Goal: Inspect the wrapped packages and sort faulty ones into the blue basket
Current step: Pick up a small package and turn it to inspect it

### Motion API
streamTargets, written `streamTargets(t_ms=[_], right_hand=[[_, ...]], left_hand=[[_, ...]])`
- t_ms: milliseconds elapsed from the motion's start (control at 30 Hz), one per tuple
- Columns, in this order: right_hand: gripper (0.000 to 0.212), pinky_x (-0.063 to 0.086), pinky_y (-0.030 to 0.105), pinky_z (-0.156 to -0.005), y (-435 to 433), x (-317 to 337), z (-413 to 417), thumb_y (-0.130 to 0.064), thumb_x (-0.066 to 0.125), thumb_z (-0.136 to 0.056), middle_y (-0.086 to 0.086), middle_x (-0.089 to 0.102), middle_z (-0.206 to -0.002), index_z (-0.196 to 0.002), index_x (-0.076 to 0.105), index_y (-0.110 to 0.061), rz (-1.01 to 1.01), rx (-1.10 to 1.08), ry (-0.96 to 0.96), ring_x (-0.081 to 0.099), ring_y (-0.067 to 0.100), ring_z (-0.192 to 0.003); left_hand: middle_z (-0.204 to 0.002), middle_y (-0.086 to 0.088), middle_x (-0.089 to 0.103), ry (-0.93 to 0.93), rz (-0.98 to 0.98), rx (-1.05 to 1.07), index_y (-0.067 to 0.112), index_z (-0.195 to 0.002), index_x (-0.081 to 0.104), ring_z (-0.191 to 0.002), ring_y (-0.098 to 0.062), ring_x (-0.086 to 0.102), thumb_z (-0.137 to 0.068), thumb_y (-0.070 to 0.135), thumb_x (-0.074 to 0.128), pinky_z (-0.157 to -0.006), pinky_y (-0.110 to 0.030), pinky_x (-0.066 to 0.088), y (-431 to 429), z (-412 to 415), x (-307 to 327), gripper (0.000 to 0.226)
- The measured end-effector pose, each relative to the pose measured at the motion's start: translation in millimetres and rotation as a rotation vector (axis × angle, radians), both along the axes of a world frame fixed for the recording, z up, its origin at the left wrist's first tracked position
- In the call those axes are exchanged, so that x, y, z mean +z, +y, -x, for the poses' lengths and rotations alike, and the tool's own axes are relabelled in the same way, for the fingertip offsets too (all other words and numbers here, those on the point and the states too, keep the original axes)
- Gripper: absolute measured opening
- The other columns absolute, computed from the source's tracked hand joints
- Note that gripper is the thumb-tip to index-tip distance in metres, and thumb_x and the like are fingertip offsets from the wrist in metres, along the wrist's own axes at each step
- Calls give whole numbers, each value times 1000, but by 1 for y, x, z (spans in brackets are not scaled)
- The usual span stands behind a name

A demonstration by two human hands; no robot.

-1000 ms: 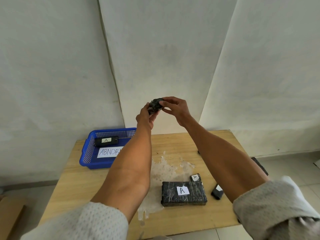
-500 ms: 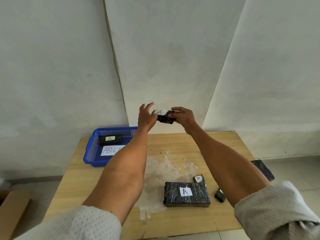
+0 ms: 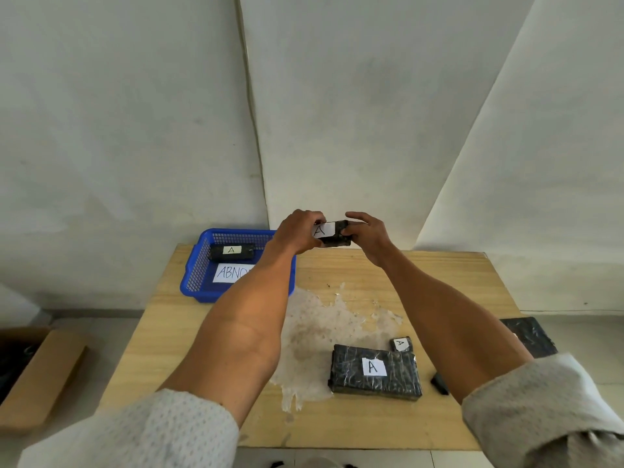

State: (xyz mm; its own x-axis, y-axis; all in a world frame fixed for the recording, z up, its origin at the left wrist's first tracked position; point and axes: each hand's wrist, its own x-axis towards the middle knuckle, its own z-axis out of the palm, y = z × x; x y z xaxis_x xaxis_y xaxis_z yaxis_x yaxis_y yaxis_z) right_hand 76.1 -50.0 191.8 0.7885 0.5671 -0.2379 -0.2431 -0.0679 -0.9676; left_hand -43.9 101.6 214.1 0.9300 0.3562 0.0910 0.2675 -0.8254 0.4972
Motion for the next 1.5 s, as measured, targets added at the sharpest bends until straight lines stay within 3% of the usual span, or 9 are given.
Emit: streamTargets(t_ms=[200, 467, 633, 733, 800, 900, 1033, 1200, 1500], right_hand=[[37, 59, 36, -80, 12, -14, 7, 11, 64, -83, 17, 69, -105, -115, 66, -7, 80, 15, 44, 67, 30, -93], [28, 60, 41, -85, 27, -72, 13, -9, 76, -84, 13, 74, -104, -111, 70, -16, 303, 20, -4, 67, 24, -91], [36, 50, 30, -90, 16, -143, 25, -19, 73, -89, 9, 69, -121, -125, 69, -15, 740, 55, -175, 64, 27, -111], [51, 53, 37, -94, 7, -195, 34, -22, 68, -90, 14, 65, -129, -139, 57, -15, 946, 117, -178, 61, 32, -118], [62, 48, 43, -101, 10, -225, 40, -26, 66, -90, 18, 54, -139, -148, 44, -16, 1078, 196, -179, 49, 36, -130], [74, 26, 59, -117, 23, -256, 51, -43, 61, -95, 22, 13, -163, -157, 25, -22, 1175, 224, -182, 11, 40, -151], [87, -11, 69, -116, 50, -286, 56, -62, 41, -99, 17, -32, -162, -162, -7, -25, 1210, 221, -191, -28, 35, -151], [93, -20, 69, -111, 60, -298, 65, -77, 22, -93, 14, -45, -155, -156, -25, -28, 1292, 242, -194, -41, 33, -144], [92, -24, 68, -108, 60, -282, 65, -79, 16, -92, 14, -52, -150, -152, -33, -27, 1317, 375, -140, -47, 35, -139]], left_hand=[[-116, -5, 68, 46, -81, 14, 20, -128, 64, -104, -25, 63, -73, 15, 81, -82, -39, 54, 5, 4, -20, 58], [-113, -3, 62, 153, -195, 65, 19, -121, 62, -105, -26, 60, -76, 14, 74, -72, -40, 53, 32, 17, -60, 46], [-115, -5, 60, 248, -225, 176, 15, -124, 59, -108, -27, 60, -78, 10, 74, -74, -40, 51, 83, 41, -102, 49], [-118, -5, 61, 315, -244, 225, 15, -125, 56, -108, -27, 61, -79, 11, 76, -75, -41, 54, 118, 52, -127, 51], [-117, -6, 61, 356, -261, 245, 15, -125, 56, -111, -27, 60, -78, 8, 76, -78, -42, 55, 142, 58, -146, 51], [-119, -6, 60, 397, -266, 247, 15, -123, 56, -114, -28, 58, -78, 5, 75, -82, -44, 56, 174, 63, -172, 50], [-122, -8, 58, 451, -276, 229, 14, -126, 54, -116, -29, 56, -79, 3, 74, -84, -44, 55, 205, 63, -204, 52], [-123, -7, 57, 484, -255, 240, 14, -126, 54, -116, -29, 56, -80, 4, 75, -84, -44, 55, 231, 69, -229, 52], [-121, -11, 60, 494, -210, 252, 12, -128, 55, -110, -33, 62, -78, -2, 75, -83, -44, 55, 255, 68, -233, 55]])
